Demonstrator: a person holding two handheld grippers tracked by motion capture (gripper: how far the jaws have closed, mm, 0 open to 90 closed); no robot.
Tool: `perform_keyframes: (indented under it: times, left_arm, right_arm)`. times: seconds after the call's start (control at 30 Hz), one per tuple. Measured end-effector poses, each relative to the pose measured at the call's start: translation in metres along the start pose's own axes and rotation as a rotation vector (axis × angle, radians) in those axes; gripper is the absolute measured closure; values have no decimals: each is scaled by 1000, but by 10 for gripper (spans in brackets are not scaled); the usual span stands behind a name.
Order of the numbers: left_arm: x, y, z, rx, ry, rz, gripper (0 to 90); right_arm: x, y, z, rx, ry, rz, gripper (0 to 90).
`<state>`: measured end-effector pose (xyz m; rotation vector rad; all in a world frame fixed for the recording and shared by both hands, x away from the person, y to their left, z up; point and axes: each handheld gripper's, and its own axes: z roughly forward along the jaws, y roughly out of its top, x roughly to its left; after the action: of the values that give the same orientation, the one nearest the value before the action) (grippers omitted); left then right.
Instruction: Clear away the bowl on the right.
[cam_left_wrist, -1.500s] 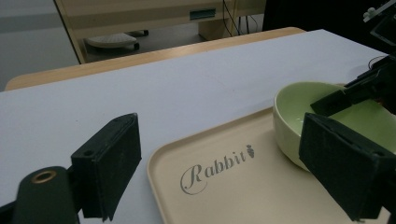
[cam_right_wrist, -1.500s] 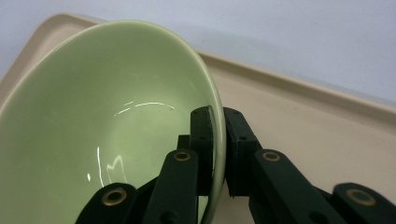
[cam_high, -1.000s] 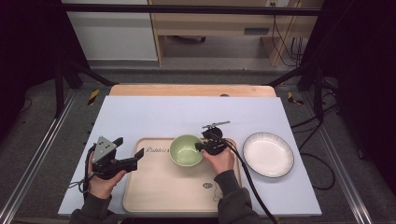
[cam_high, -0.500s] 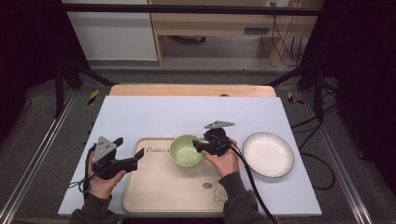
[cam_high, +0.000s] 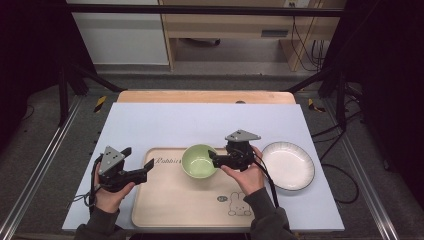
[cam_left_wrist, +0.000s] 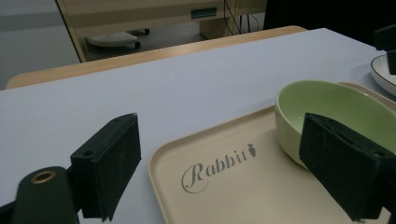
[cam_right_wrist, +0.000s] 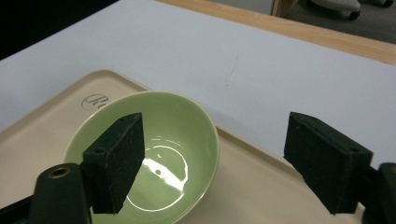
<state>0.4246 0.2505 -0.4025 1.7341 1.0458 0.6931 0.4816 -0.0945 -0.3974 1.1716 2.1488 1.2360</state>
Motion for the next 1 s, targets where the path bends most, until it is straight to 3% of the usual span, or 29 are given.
perform_keyframes:
  times: [0.27,0.53,0.67,1.0]
  left_arm:
    - [-1,-1,1,4,0,1,123]
    - [0,-3,3,11,4,2,123]
    - [2,-4,3,13,8,-2,123]
    - [2,-6,6,23,13,2,124]
  right_arm:
    - [2,-4,-22,-65,-1,-58,169]
    - [-4,-14,-37,-118,7,-58,150]
    - [-13,-26,-48,-165,-27,-48,153]
    - [-30,-50,-66,-227,-51,-29,155]
